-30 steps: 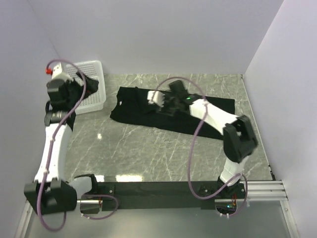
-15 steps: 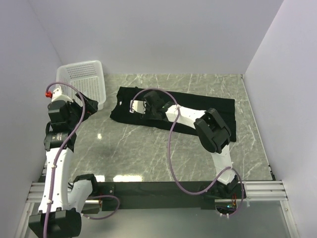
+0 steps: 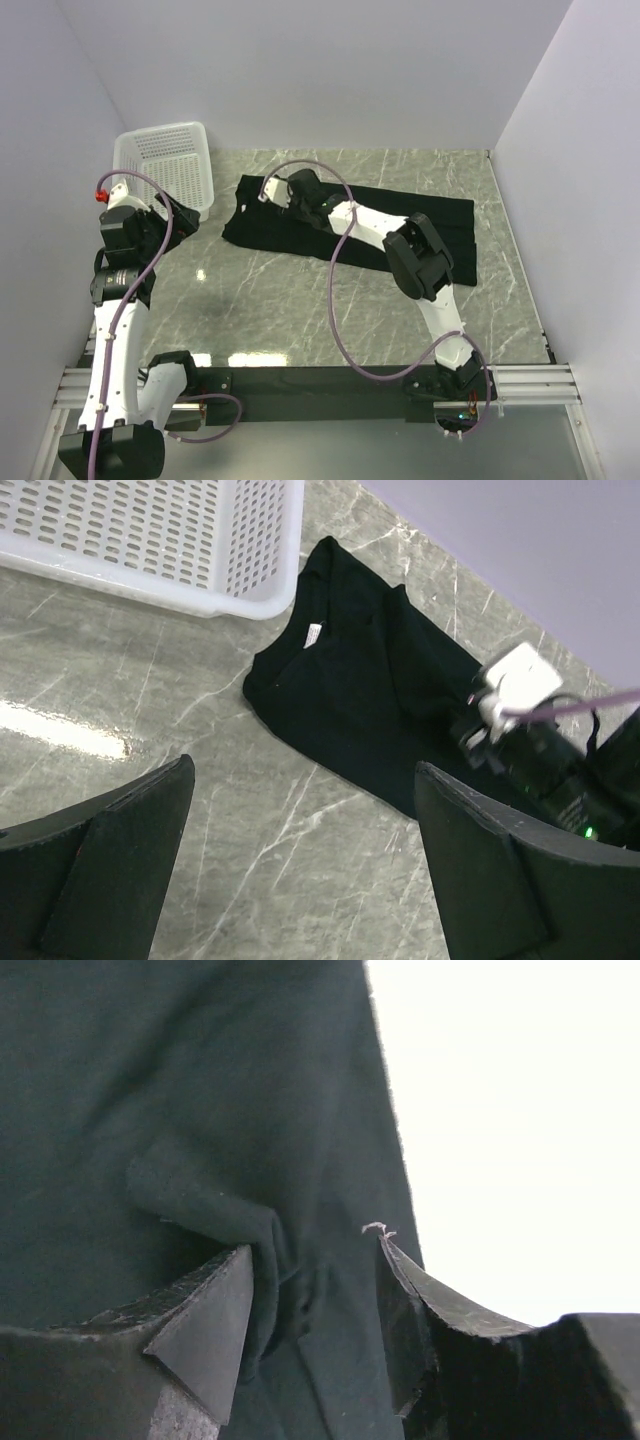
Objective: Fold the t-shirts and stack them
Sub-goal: Smooth out the T-shirt at the center of the board.
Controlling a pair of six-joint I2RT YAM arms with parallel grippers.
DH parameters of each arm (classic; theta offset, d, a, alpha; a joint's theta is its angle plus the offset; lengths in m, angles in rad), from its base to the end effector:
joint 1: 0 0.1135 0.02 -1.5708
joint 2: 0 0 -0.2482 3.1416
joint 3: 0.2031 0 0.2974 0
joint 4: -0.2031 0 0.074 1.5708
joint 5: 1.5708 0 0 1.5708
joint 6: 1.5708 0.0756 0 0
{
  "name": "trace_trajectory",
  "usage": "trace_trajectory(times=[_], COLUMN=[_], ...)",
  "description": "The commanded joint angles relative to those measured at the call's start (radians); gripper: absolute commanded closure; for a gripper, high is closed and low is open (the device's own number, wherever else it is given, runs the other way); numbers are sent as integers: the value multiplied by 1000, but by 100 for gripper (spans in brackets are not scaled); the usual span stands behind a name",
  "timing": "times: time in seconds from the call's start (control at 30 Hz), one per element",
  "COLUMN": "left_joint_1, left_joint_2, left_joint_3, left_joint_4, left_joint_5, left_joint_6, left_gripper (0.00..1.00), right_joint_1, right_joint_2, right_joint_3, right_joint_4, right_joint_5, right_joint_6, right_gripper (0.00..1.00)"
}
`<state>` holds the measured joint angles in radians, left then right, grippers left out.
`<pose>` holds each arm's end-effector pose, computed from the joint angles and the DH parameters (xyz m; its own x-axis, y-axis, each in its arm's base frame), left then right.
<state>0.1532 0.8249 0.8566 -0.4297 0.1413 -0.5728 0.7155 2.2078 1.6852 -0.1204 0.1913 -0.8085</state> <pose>0.2764 0.0319 0.3073 -0.3096 -0.5907 -0.7451 -0.2267 0.8069 -0.5455 0.4386 0.3621 0.1307 0.0702 -0.8798 -0.4702 -0.6927 0.2962 -0.6576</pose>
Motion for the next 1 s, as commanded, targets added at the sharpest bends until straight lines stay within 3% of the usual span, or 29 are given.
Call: trace_trajectory(times=[0.0,0.17,0.63,0.87,0.97], left_joint_1=[3,3,6,5,3], left_joint_2=[-9,5,51,101,141], left_joint_3=[6,2,4,4,-4], left_joint_4=[23,29,54,80,98], left_joint_5=[4,15,73,188,269], left_joint_6=[-15,-16,-42,-30,11], left_gripper=[4,4,5,6,9], right_joint_1=[-59,-113,-237,-284,-320], right_joint_2=[30,81,135,106,41], right_joint_3=[121,212,297,346,346], right_joint_4=[-24,-85,-131,-203,-281], right_joint_5=[30,23,83,22,-96], right_joint_6=[133,250,381,437,436], right_gripper=[43,43,43,41,33])
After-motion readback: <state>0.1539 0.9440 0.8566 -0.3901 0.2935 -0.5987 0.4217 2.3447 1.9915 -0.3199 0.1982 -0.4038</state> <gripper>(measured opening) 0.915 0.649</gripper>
